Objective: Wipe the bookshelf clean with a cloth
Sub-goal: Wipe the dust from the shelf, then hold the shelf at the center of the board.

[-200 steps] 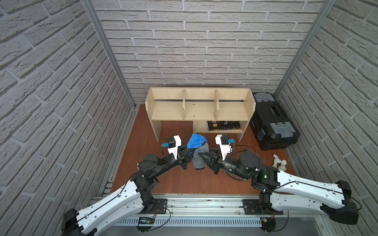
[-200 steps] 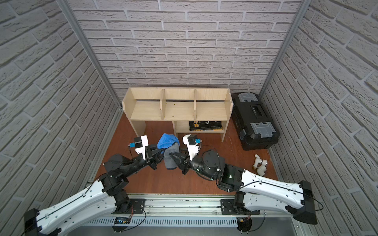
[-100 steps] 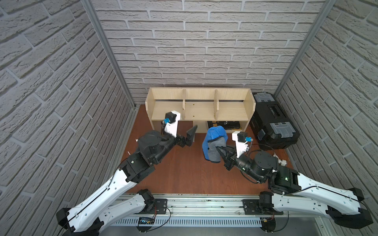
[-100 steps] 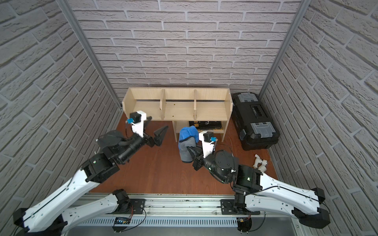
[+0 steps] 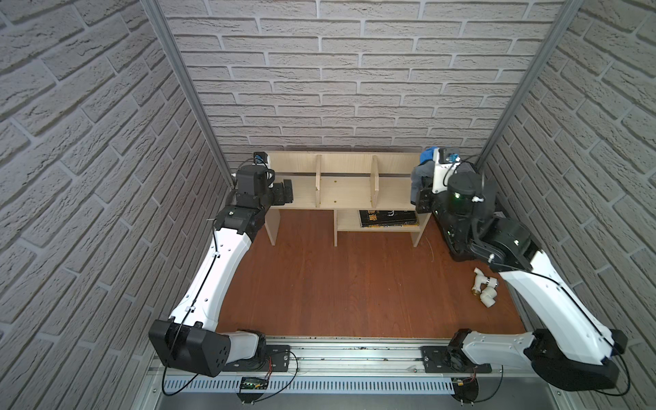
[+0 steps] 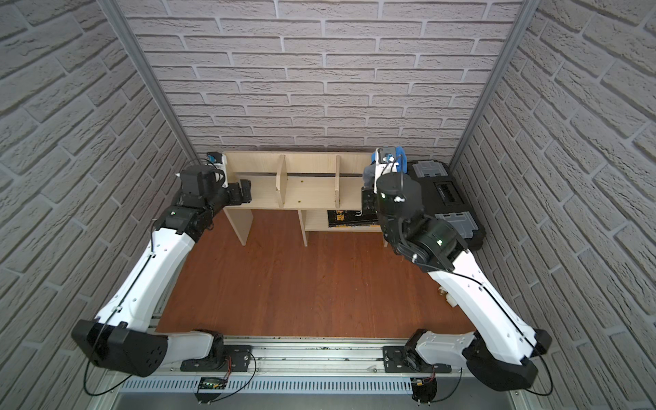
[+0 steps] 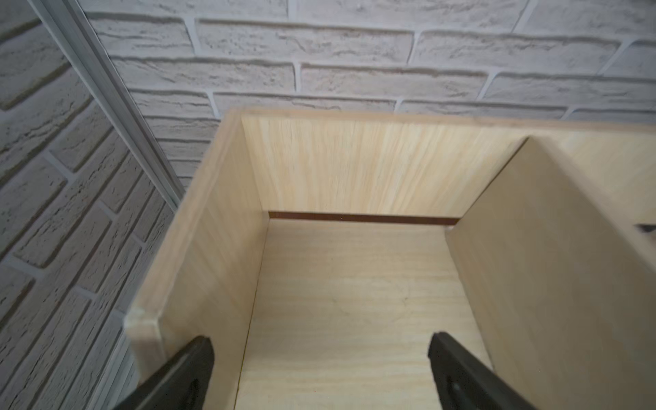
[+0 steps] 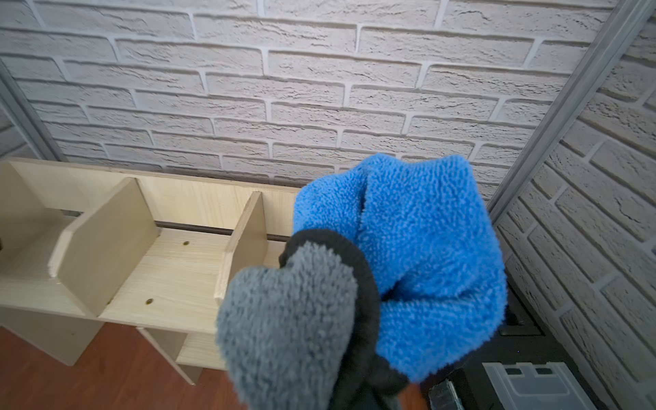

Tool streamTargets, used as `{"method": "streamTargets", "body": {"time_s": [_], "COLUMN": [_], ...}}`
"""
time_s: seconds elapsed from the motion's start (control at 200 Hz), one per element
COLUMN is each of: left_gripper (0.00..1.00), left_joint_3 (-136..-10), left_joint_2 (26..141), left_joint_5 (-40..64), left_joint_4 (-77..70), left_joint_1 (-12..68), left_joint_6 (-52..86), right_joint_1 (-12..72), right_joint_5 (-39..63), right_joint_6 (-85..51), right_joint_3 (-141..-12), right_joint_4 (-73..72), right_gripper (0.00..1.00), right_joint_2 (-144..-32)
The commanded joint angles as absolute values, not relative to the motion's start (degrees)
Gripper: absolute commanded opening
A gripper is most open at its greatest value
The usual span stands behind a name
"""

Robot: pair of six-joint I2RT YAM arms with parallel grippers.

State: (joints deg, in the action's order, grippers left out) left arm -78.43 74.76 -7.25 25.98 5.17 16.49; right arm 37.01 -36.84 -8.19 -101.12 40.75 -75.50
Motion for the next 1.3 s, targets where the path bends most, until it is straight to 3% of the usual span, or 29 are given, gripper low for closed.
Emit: {"method": "streamTargets", "body": {"time_s": [0.0,0.23,0.36,0.48,0.875,1.06,1.15,1.295], "left_gripper": [0.98,0.98,0.98,0.98,0.98,0.98,0.88,0.61], "left_joint_3": [-76.07,-71.78,-70.84,-73.63,-71.75,-68.69,-68.06,-67.41], "left_joint_2": [72.58,69.98,64.50,62.75,76.18,77.70,77.57,76.48], "left_joint_5": [-5.34,-2.96,0.86,-3.27,8.09,14.25,15.98,14.14], "left_joint_4": [21.39,17.63,15.16,18.87,11.90,6.54,5.66,6.73], "left_joint_1": [2.52,0.27,-0.78,-1.09,-8.37,-9.07,-8.88,-7.48], "left_joint_6": [18.02,18.94,18.76,15.09,19.94,21.62,23.28,23.18], "right_joint_1": [32.53,25.14,23.37,21.68,21.01,21.34,21.44,21.45], "right_joint_5": [-29.83,-17.63,-16.79,-15.62,-15.09,-2.12,-1.08,-3.00], "right_joint_6": [-8.30,-17.04,-18.68,-19.78,-19.31,-20.91,-23.22,-23.89], "right_joint_3": [-104.52,-97.71,-94.79,-91.01,-89.55,-88.22,-86.68,-86.89], "right_joint_4": [46.16,40.93,41.11,39.20,39.14,33.06,29.70,29.98], "right_gripper": [0.03,0.03,0.03,0.03,0.03,0.03,0.03,0.03], "right_joint_2": [-82.26,-85.01,-86.96,-85.91,-85.58,-88.03,-88.26,-89.32]}}
